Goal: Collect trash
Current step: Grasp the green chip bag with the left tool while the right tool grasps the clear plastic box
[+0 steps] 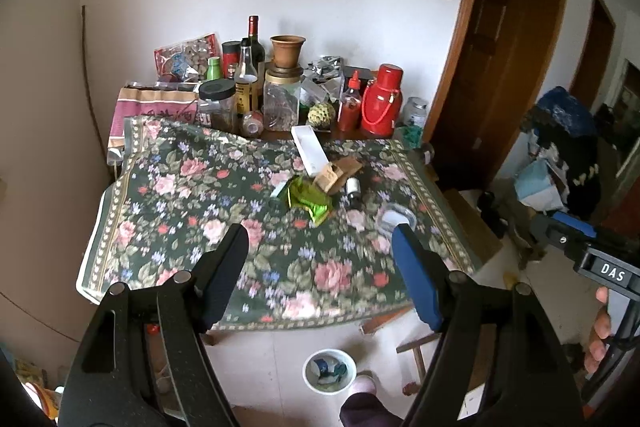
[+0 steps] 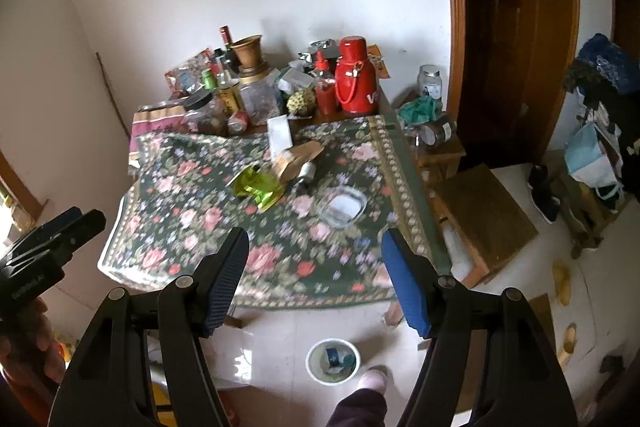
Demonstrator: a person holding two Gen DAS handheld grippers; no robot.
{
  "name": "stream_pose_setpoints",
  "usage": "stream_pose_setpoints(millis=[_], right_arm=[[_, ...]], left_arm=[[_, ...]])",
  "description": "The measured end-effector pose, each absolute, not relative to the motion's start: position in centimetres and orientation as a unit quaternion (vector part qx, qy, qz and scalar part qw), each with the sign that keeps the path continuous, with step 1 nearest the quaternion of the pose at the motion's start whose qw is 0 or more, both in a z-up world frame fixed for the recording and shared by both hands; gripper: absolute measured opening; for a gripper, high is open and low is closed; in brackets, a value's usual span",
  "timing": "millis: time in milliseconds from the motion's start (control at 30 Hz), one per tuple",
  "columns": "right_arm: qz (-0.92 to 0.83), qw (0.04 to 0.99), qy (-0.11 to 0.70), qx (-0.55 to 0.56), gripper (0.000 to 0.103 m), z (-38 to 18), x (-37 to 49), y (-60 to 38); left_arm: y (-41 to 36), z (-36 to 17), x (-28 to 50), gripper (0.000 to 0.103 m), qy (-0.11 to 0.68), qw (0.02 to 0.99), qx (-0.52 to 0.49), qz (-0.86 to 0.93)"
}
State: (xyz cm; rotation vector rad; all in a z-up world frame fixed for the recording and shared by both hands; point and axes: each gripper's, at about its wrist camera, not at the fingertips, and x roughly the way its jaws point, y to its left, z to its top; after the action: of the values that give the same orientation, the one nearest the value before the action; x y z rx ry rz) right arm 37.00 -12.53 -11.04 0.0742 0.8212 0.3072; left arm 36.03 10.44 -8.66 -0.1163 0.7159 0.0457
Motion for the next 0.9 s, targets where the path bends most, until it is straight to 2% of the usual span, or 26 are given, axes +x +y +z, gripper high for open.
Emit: stream_pose_setpoints(millis=[200,400,900], right_arm=[[0.148,0.901,0.408,0.013,0.065,-11.6,43.4,-14.8],[0.167,0.878,0.447,0.026,0.065,-14.5,48.5,-15.6],[0.142,0.815,0.562,0.015,0.065,-25.2,54.5,-11.7]], left_arm=[[9.5,-8.8,41.6,0.073,0.352,0.931,-0.077,0.048],[9.7,-11.3,46.0,0.073,0.381,0.915,-0.112,0.072],[13.5,-23.8,54.6,0.073,0.503,0.849,-0.157,0.036]])
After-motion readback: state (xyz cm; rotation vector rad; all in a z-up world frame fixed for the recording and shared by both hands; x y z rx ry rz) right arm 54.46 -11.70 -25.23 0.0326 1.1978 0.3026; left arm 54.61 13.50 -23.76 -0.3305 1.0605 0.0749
